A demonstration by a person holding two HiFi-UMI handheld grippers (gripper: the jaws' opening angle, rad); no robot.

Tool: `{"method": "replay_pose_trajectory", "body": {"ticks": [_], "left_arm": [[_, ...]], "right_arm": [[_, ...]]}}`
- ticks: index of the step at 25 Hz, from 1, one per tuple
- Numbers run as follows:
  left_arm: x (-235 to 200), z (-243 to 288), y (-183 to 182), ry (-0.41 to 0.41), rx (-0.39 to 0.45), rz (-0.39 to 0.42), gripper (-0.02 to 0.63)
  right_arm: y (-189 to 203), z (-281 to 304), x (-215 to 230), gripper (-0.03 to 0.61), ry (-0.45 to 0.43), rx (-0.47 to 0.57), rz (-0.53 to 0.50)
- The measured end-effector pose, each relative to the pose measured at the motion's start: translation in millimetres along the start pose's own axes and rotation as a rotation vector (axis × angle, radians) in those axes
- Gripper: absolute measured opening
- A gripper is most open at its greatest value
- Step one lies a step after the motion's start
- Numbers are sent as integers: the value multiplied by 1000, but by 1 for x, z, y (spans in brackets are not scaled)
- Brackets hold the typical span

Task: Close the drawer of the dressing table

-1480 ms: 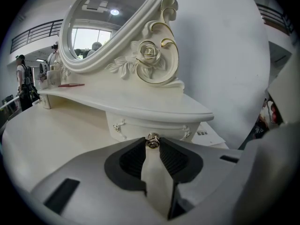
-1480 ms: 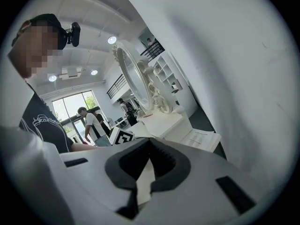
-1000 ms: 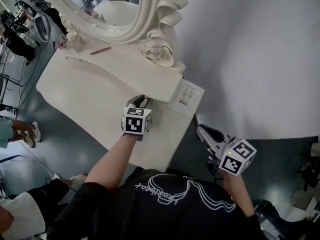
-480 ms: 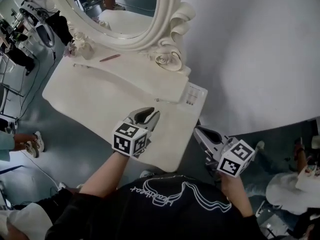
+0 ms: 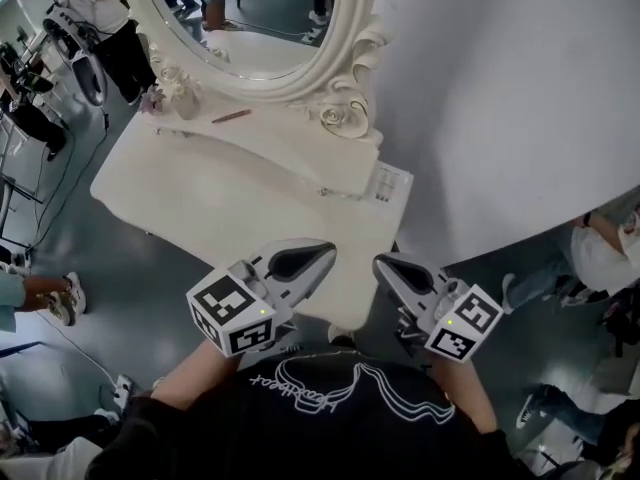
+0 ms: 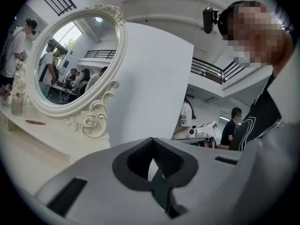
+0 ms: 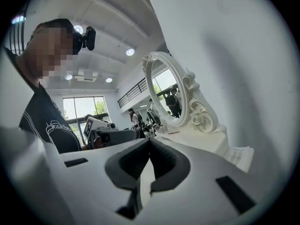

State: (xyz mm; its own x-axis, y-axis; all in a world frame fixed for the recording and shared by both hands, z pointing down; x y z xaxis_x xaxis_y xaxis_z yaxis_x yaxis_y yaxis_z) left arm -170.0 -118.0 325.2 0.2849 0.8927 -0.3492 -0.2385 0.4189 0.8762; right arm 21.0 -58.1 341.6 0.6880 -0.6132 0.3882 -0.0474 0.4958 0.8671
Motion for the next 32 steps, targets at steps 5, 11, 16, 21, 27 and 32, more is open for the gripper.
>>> {"method": "replay_pose_trajectory", "body": {"ticks": [5,11,16,21,27,32], "left_arm": [[13,-13,3,21,8,13,3],[17,-25,9,10,17,13,3],[19,-34,15,11,10,3,3],[19,-42,21,-11,-8,20,3],[19,-51,29,-15,-16,26,3],[17,-57,37,-14,-14,24,3]], "right_arm": [[-6,-3,-19,3,15,45,-29],[-4,-1,-38,3,22,60,-43],[0,2,-49,3,23,50,-39],[5,6,-59,3,32,41,-37],[11,10,-68,3,48,31,-32],[20,15,-73,3,63,24,-22]]}}
Point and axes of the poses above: the fingertips, and each gripper's own axes: z forward along the fingers, x to its right, y out of its underside, the point moved 8 cm from there along -z, backward along the fingers, and after that the axes turned 14 degrees about -x, right-handed, at the moved point
